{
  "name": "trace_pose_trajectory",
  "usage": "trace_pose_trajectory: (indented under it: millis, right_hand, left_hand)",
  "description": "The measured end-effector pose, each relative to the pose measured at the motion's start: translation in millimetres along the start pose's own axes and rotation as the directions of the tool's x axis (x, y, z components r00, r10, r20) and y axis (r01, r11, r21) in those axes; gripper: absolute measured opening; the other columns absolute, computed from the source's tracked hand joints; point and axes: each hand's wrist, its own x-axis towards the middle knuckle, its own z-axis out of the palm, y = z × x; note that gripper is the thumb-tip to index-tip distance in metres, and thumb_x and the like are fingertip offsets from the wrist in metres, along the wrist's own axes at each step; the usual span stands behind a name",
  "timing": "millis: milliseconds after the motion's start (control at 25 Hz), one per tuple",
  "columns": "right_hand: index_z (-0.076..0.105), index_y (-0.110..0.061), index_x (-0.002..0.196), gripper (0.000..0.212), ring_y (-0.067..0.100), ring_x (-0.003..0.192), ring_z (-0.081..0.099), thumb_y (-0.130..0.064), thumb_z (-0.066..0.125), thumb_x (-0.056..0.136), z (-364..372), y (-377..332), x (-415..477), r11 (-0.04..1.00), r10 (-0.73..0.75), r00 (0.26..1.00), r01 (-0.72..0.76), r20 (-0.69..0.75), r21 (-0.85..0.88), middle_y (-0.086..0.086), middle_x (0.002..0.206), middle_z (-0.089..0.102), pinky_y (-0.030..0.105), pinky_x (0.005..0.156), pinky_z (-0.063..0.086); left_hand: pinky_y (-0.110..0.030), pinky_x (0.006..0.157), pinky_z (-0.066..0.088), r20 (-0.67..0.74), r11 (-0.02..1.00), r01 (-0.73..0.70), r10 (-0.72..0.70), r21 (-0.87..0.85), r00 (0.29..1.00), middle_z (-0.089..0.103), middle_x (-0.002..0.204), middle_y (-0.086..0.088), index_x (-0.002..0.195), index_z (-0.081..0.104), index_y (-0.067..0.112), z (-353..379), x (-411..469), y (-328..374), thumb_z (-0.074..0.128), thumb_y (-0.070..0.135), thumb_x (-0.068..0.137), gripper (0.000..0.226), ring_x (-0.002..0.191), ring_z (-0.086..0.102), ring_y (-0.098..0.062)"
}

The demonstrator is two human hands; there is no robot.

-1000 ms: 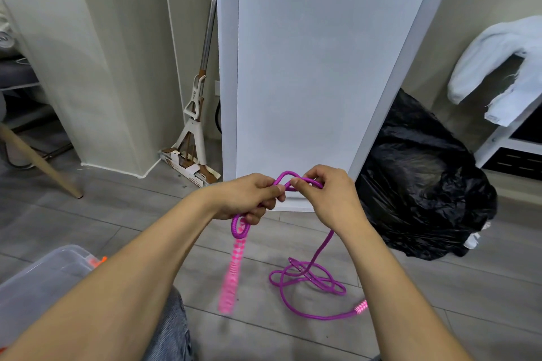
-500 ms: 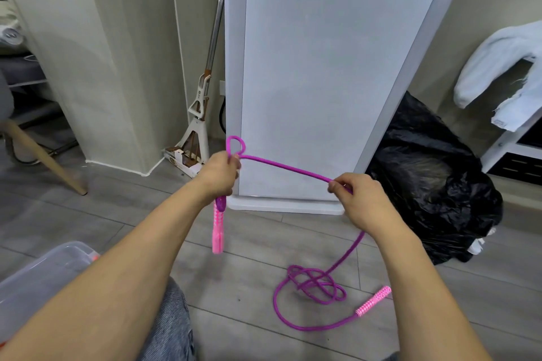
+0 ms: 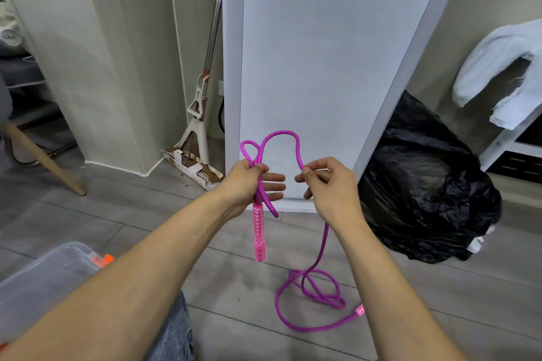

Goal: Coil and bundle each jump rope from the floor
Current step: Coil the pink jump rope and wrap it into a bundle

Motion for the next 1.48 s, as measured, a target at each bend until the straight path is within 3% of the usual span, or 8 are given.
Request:
trace_pose_trajectory:
  millis: [240,400,520,800,920,1080,1240,1480]
  right_hand:
    - [0.071,-0.018,0.087,0.008,0.006,0.06,0.072,-0.014,0.068,0.092,15,-2,-13,1.0,-0.019,0.995,0.02,0.099,-0.012,0.0,0.072,0.075,0.013,0.053,0.047]
    - [0.076,-0.021,0.088,0.013,0.009,0.071,0.075,-0.011,0.068,0.091,20,5,-11,0.998,-0.048,0.983,0.055,0.175,-0.033,-0.001,0.08,0.076,0.025,0.07,0.058]
    - [0.077,-0.031,0.106,0.027,-0.003,0.08,0.068,-0.012,0.061,0.096,22,4,-13,0.986,-0.055,0.958,0.096,0.28,-0.135,-0.011,0.095,0.075,0.008,0.068,0.048]
    - [0.077,-0.032,0.105,0.017,0.0,0.068,0.062,-0.027,0.063,0.097,10,1,-12,0.972,0.022,0.919,0.071,0.393,-0.222,-0.01,0.076,0.073,0.014,0.058,0.041]
    - [0.077,-0.026,0.101,0.016,-0.005,0.061,0.058,-0.029,0.061,0.098,-1,0,-10,0.939,0.061,0.878,0.11,0.475,-0.325,-0.009,0.075,0.073,0.011,0.055,0.038]
    - [0.075,-0.024,0.095,0.017,-0.001,0.066,0.061,-0.032,0.06,0.098,-27,5,0,0.838,0.147,0.902,0.104,0.406,-0.536,-0.006,0.08,0.072,0.016,0.057,0.045]
    - [0.072,-0.02,0.1,0.022,0.022,0.084,0.062,-0.034,0.056,0.099,-29,10,3,0.786,-0.06,0.996,0.092,0.073,-0.611,-0.002,0.088,0.069,0.036,0.074,0.053]
    - [0.074,-0.024,0.091,0.015,0.0,0.062,0.053,-0.031,0.063,0.097,-10,2,-2,0.932,-0.117,0.987,0.146,0.108,-0.332,-0.015,0.068,0.06,0.015,0.058,0.037]
  left_hand:
    - [-0.046,0.072,0.062,0.027,0.998,-0.024,0.026,-0.065,0.999,0.07,0.096,-0.017,0.113,0.054,0.0,18,-2,-11,0.04,0.012,0.107,0.021,0.077,0.072,-0.029]
    - [-0.044,0.072,0.061,0.01,0.998,0.013,-0.013,-0.058,1.0,0.066,0.086,-0.019,0.11,0.059,-0.004,17,-1,-14,0.041,0.012,0.106,0.024,0.079,0.069,-0.03]
    - [-0.041,0.07,0.056,-0.124,0.998,-0.03,0.036,0.05,0.992,0.066,0.077,-0.013,0.111,0.055,-0.004,11,6,-11,0.042,0.012,0.105,0.021,0.07,0.065,-0.03]
    - [-0.02,0.039,0.043,-0.297,0.893,-0.052,-0.093,-0.447,0.95,0.043,0.053,-0.001,0.08,0.042,0.01,-29,34,7,0.027,-0.001,0.102,0.029,0.038,0.041,-0.012]
    - [-0.016,0.04,0.026,-0.43,0.958,-0.118,-0.006,-0.261,0.903,0.042,0.054,0.001,0.079,0.043,0.013,-50,45,6,0.03,0.002,0.101,0.028,0.029,0.03,-0.006]
    - [-0.022,0.046,0.031,-0.515,0.973,-0.183,0.229,0.138,0.826,0.044,0.064,-0.001,0.083,0.047,0.013,-68,49,8,0.036,0.021,0.106,0.027,0.044,0.037,-0.013]
    - [-0.025,0.043,0.038,-0.234,0.981,-0.078,0.12,0.18,0.965,0.041,0.062,-0.002,0.081,0.043,0.014,-52,36,8,0.038,0.017,0.104,0.023,0.043,0.038,-0.014]
    - [-0.042,0.079,0.061,0.164,0.927,-0.157,0.106,0.341,0.981,0.076,0.099,-0.014,0.11,0.048,0.008,-15,3,2,0.039,0.023,0.108,0.018,0.096,0.073,-0.025]
